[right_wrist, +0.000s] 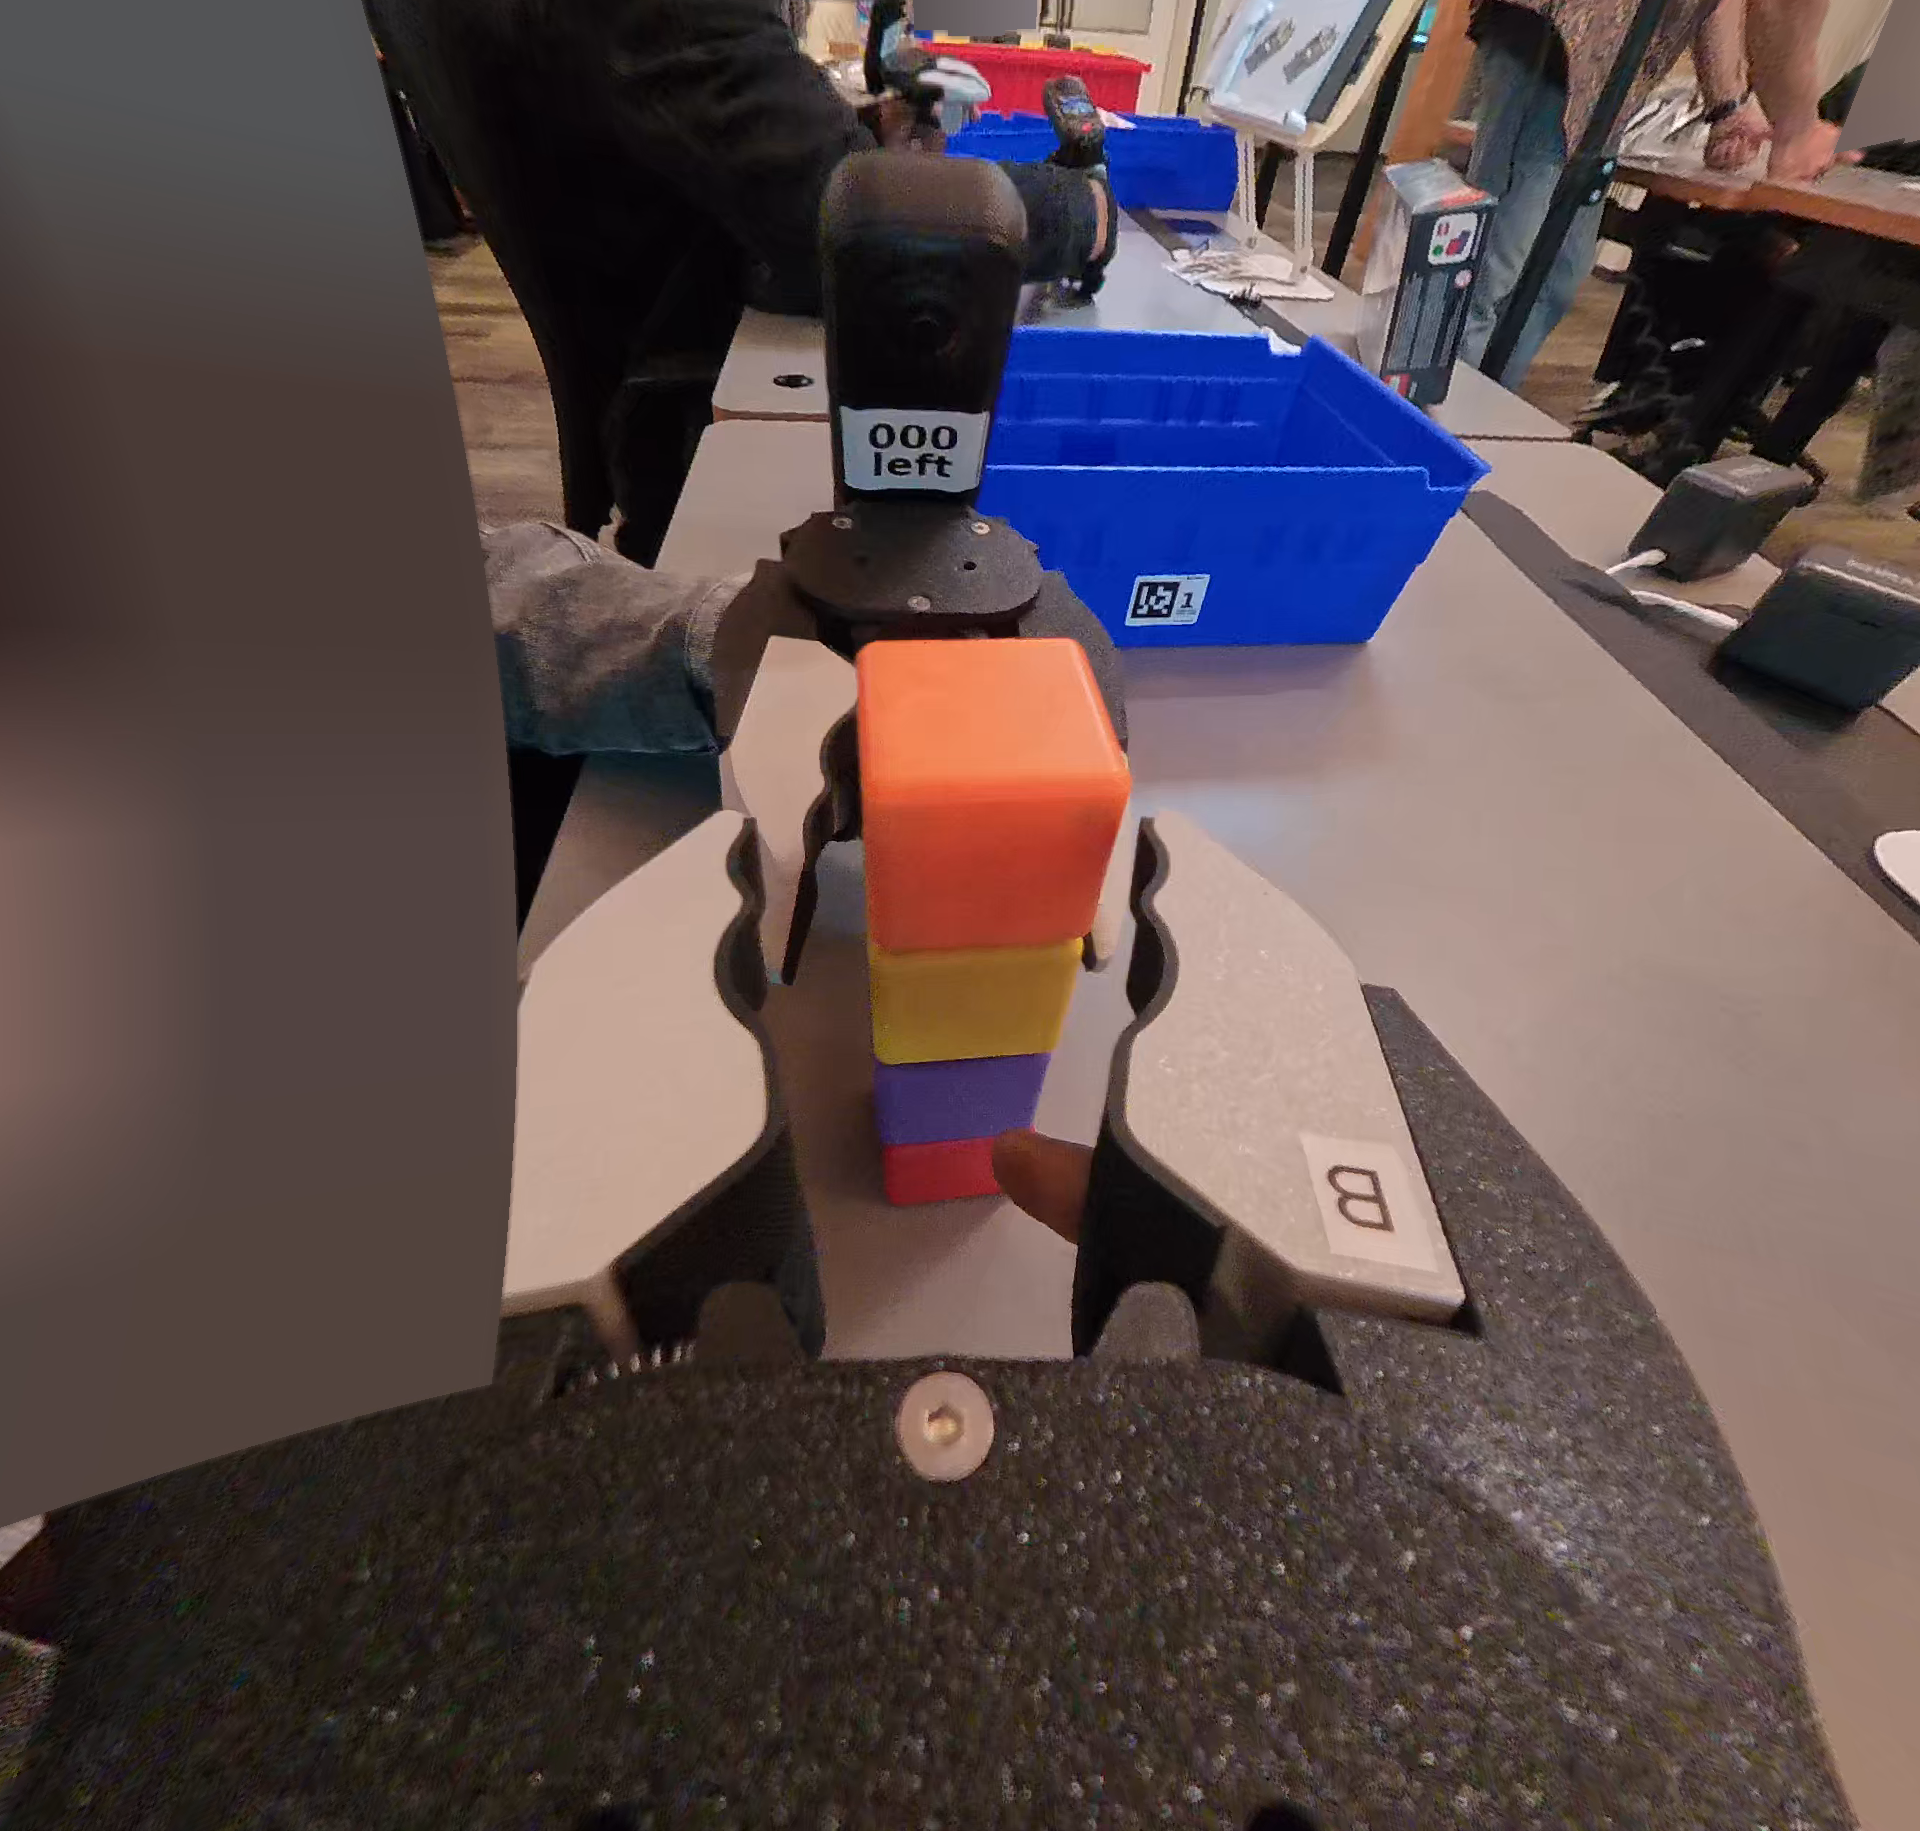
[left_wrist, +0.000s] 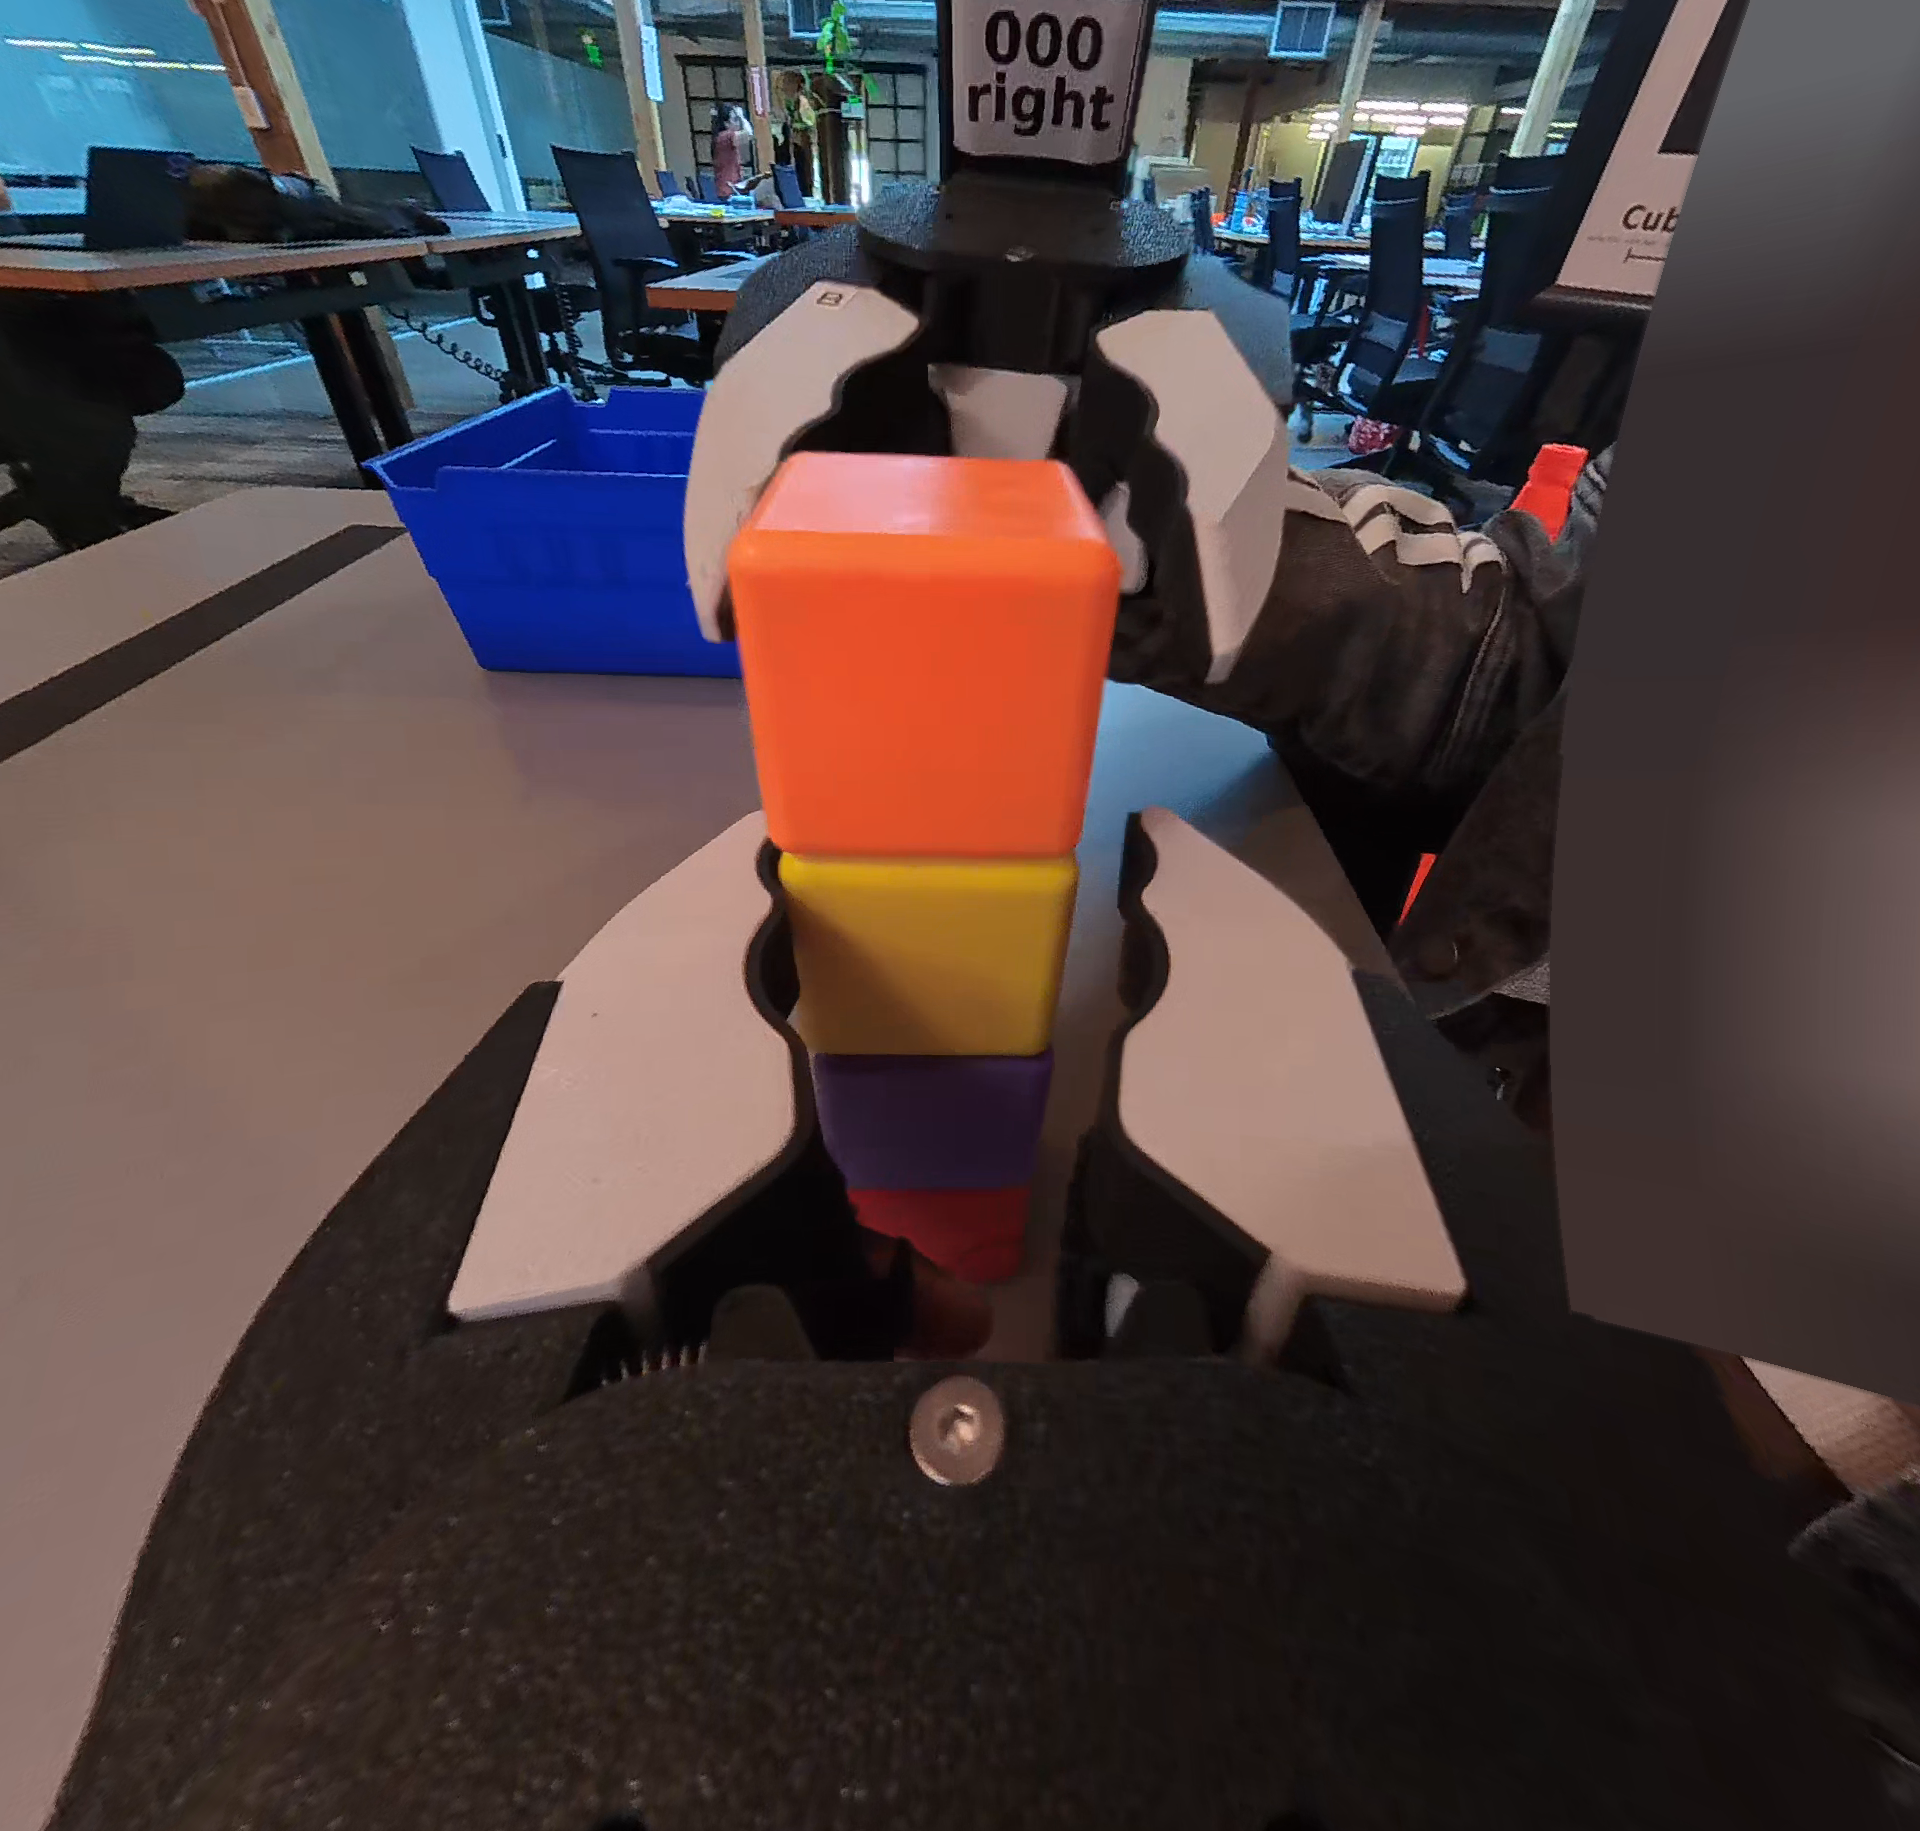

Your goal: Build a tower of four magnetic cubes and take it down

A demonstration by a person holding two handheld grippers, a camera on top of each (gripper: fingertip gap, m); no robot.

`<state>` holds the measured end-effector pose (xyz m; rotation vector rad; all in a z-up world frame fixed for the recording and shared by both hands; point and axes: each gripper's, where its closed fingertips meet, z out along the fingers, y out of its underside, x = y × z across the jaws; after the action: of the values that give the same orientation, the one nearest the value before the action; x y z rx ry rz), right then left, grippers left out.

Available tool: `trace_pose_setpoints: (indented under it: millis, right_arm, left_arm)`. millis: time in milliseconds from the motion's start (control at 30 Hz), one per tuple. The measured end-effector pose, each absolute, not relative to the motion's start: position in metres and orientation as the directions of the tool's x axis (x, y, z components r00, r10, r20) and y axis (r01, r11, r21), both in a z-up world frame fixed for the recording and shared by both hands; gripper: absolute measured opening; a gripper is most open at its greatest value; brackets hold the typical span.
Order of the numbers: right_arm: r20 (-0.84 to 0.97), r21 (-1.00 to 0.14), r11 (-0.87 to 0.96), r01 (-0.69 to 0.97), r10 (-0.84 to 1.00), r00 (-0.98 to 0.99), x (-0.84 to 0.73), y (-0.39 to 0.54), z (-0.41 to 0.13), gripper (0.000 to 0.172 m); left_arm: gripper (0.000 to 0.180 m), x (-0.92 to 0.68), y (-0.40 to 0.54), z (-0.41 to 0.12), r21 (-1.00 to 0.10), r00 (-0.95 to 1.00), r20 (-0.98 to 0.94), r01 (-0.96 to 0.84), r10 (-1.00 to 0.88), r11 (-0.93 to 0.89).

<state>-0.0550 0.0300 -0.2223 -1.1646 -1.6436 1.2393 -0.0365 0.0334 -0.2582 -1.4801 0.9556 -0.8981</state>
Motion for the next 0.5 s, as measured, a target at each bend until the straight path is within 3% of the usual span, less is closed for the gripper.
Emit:
trace_pose_setpoints:
  millis: [33,167,267,500]
  right_arm:
    - [0.042,-0.969,0.112,0.221,0.953,-0.299,-0.057,0.0306,-0.2231,0.067]
    - [0.046,-0.97,0.114,0.213,0.953,-0.301,-0.0625,0.0314,-0.2254,0.063]
    - [0.062,-0.974,0.128,0.188,0.946,-0.32,-0.0636,0.0285,-0.2245,0.049]
    - [0.081,-0.976,0.141,0.168,0.943,-0.323,-0.0608,0.0267,-0.2239,0.049]
  left_arm:
    - [0.055,-0.0373,0.0343,-0.2582,-0.994,0.393,0.029,-0.086,-0.919,-0.069]
    - [0.049,-0.0374,0.0338,-0.2588,-0.993,0.392,0.023,-0.096,-0.92,-0.066]
    - [0.049,-0.0367,0.0322,-0.2591,-0.992,0.38,0.022,-0.105,-0.925,-0.067]
    - [0.049,-0.0352,0.031,-0.2596,-0.989,0.379,0.007,-0.136,-0.925,-0.063]
